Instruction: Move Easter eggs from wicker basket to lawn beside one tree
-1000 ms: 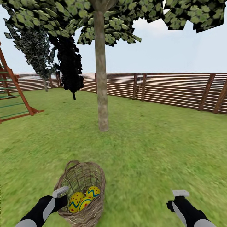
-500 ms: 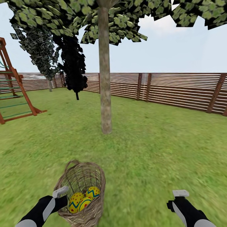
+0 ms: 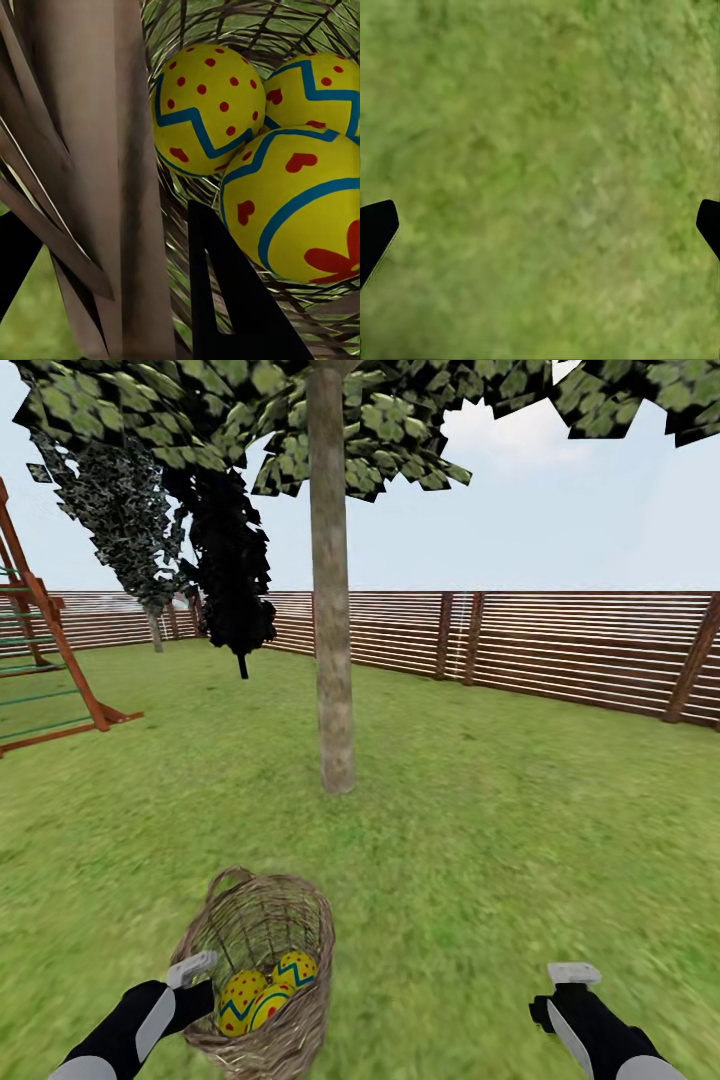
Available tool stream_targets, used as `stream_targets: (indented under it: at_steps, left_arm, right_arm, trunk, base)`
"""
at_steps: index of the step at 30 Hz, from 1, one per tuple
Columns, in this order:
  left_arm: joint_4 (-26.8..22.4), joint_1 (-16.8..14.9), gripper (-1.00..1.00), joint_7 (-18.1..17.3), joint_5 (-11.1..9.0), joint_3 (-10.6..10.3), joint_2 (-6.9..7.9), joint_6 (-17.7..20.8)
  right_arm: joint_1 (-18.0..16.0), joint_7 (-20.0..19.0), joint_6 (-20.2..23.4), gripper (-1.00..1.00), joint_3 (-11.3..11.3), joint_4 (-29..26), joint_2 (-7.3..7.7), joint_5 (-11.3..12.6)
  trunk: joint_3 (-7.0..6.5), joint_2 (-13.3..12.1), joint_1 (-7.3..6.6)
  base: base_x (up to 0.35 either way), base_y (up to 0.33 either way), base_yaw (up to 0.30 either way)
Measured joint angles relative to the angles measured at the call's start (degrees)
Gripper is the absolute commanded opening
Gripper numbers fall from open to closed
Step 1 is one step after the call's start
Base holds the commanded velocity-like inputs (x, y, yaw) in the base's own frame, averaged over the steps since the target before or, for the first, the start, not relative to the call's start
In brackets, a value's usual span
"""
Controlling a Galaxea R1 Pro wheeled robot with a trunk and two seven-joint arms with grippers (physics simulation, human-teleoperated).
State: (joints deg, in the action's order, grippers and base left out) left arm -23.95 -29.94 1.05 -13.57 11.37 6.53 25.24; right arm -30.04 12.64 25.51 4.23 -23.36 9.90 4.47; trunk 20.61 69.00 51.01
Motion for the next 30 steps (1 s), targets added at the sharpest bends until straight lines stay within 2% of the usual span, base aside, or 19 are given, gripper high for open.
stream_targets:
  at_steps: [30]
  left_arm:
    - [-0.06, 0.00, -1.00, 0.00, 0.00, 0.10, 0.09, 0.00]
  right_arm:
    - [0.00, 0.00, 0.00, 1.00, 0.06, 0.00, -0.05, -0.02]
  trunk:
    - [0.00, 0.00, 0.00]
  base:
    - [0.329, 0.000, 0.000]
